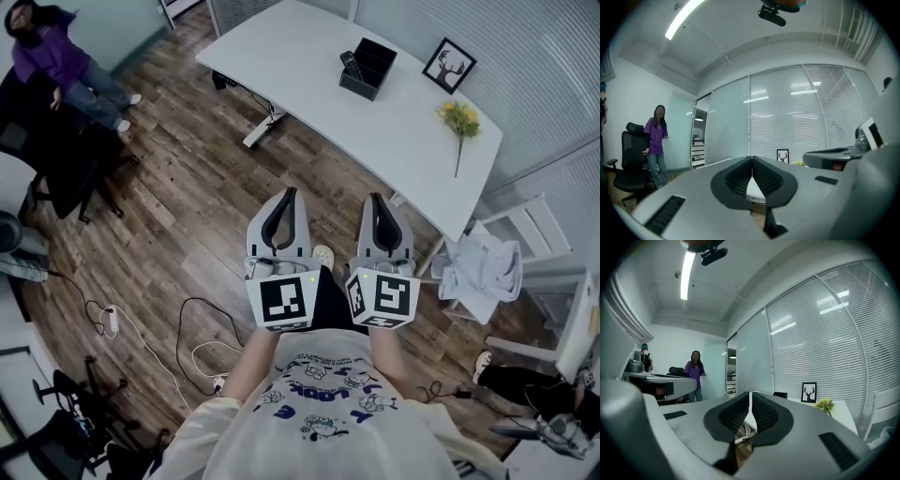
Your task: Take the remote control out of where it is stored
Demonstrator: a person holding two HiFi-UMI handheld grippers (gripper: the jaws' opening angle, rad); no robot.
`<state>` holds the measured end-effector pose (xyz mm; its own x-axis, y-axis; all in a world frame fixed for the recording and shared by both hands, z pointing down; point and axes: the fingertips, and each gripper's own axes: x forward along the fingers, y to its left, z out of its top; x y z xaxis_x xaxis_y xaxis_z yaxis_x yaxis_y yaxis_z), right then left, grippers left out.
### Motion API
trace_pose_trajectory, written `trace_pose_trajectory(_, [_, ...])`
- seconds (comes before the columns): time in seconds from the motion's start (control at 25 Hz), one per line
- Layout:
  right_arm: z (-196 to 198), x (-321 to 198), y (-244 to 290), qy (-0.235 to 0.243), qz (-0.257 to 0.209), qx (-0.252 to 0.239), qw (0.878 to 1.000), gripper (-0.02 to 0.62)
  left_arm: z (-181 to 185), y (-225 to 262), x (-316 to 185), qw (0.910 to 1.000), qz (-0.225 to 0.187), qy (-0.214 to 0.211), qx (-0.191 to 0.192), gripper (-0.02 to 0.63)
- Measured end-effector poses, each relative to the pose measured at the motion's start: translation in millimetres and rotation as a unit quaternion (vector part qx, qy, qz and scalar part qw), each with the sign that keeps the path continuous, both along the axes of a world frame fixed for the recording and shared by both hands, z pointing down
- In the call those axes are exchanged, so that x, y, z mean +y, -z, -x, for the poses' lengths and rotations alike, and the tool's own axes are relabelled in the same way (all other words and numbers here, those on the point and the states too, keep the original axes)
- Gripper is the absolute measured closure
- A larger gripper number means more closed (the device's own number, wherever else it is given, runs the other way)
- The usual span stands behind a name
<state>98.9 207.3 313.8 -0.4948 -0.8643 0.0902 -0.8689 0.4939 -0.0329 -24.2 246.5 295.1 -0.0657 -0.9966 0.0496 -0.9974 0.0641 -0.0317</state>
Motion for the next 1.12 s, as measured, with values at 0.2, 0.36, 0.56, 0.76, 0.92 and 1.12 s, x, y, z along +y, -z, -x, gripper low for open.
trace_pose_trajectory(0.2, [9, -58, -1, 0.005, 0.004, -0.006, 1.000, 0.554, 10, -1, -54, 1.0000, 0.003, 0.009, -0.002, 0.589])
trace_pose_trajectory(0.36, [19, -108, 3, 0.017, 0.001, -0.002, 1.000, 0.554, 19, 2, -102, 0.9999, 0.004, 0.015, -0.001, 0.589])
trace_pose_trajectory(0.56, [25, -169, 8, 0.027, -0.004, 0.003, 1.000, 0.554, 25, 9, -163, 0.9994, -0.016, 0.025, 0.016, 0.589])
trace_pose_trajectory(0.76, [24, -218, 5, 0.031, 0.000, 0.000, 1.000, 0.554, 21, 7, -212, 0.9995, -0.015, 0.024, 0.016, 0.589])
trace_pose_trajectory(0.92, [23, -249, -2, 0.029, 0.011, -0.002, 1.000, 0.554, 17, -4, -239, 0.9999, 0.007, 0.007, 0.011, 0.589])
trace_pose_trajectory(1.12, [26, -277, -12, 0.023, 0.026, -0.003, 0.999, 0.554, 25, -20, -271, 0.9992, 0.034, 0.007, 0.020, 0.589])
